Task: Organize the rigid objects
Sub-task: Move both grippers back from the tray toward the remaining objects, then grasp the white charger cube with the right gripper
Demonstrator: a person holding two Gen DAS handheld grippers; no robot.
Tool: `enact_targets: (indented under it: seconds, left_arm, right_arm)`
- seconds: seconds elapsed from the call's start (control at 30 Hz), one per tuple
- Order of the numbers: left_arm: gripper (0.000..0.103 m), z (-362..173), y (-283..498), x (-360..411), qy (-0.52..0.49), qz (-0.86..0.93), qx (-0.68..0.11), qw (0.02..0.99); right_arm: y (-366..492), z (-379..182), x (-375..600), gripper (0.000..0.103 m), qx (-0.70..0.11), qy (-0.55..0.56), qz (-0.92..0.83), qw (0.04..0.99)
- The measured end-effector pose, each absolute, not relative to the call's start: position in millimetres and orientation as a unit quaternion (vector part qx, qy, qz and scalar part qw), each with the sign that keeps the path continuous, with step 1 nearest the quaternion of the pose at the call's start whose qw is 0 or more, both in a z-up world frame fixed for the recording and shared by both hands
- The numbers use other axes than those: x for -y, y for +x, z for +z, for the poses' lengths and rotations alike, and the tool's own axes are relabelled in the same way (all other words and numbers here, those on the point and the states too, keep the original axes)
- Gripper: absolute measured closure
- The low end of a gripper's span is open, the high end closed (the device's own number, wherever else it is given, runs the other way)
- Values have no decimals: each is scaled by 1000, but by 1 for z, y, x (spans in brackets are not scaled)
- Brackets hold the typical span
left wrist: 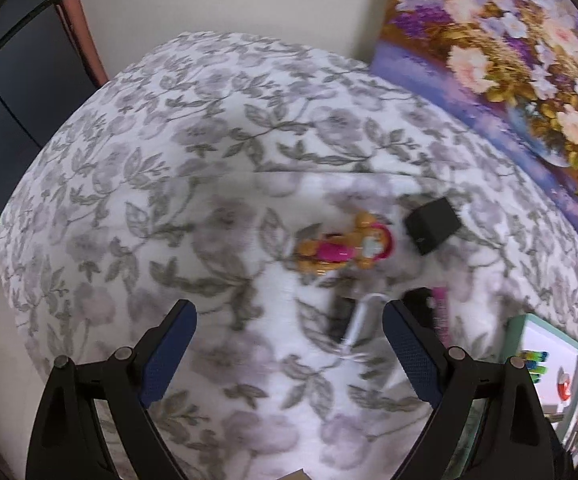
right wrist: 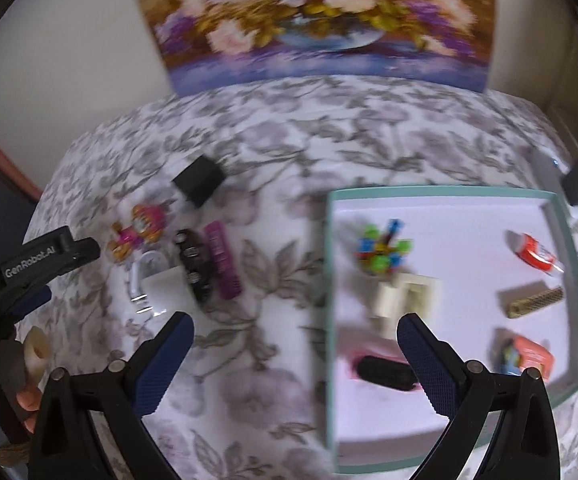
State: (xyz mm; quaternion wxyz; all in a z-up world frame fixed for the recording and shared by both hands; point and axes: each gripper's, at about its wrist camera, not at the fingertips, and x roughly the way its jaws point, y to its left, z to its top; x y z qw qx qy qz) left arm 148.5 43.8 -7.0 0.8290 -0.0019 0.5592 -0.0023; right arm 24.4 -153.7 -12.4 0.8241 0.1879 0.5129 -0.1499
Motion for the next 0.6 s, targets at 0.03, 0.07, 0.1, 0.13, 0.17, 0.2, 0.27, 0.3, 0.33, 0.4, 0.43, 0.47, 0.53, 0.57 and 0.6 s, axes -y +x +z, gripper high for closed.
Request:
enact_targets:
  seconds: [0.03,0.07,0.1,0.13,0.17,0.2,0.27,0.3,0.33,0.4,0.43,0.47,0.53,0.57,0.6]
  left_arm:
    - [9,-10,150,-48,-1,2,-562,827]
    - [9,-12,152,-51,-2,4,-565,825]
    - [9,-17,154,-56,-6,6,-570,821]
    - [9,-21,156,-60,-12,7,-576,817]
    - [9,-24,158,-64,-19,7,-581,813]
    - [9,-27,160,-67,-25,8,-585,810]
    - [9,-34,163,-74,-39,10,-593,804]
    - [9,-37,165,-78,-46,13,-596,802]
    - [9,-38,166,-80,-51,15,-597,800]
    - [9,-40,168,-84,-57,19,-598,799]
    - [9,-39,168,-85,-59,21,-598,799]
    - [9,-39,169,-86,-59,23,-597,800]
    - [9,-40,169,-87,-58,27,-596,800]
    - [9,-40,170,-87,-58,29,-596,800]
    - [9,-41,170,-87,-58,30,-597,799]
  right_arm:
    - [29,-14,149,0,-515,187,-145,824]
    - [34,-15,145,0,-517,187,-140,823]
    - [40,-16,140,0,-518,189,-133,823]
    - [44,-18,138,0,-519,190,-128,823]
    - [50,-20,134,0,-521,193,-122,823]
    - [56,-23,130,0,-522,195,-117,822]
    - [65,-27,124,0,-524,196,-111,821]
    - [69,-29,121,0,-526,195,-108,821]
    - [74,-32,118,0,-527,195,-104,821]
    - [81,-38,112,0,-530,194,-95,820]
    - [83,-40,110,0,-531,194,-93,820]
    - [86,-44,107,0,-532,195,-89,819]
    - [90,-50,103,0,-537,197,-84,816]
    - [91,-53,102,0,-538,197,-83,815]
    - [92,-56,100,0,-539,198,-82,814]
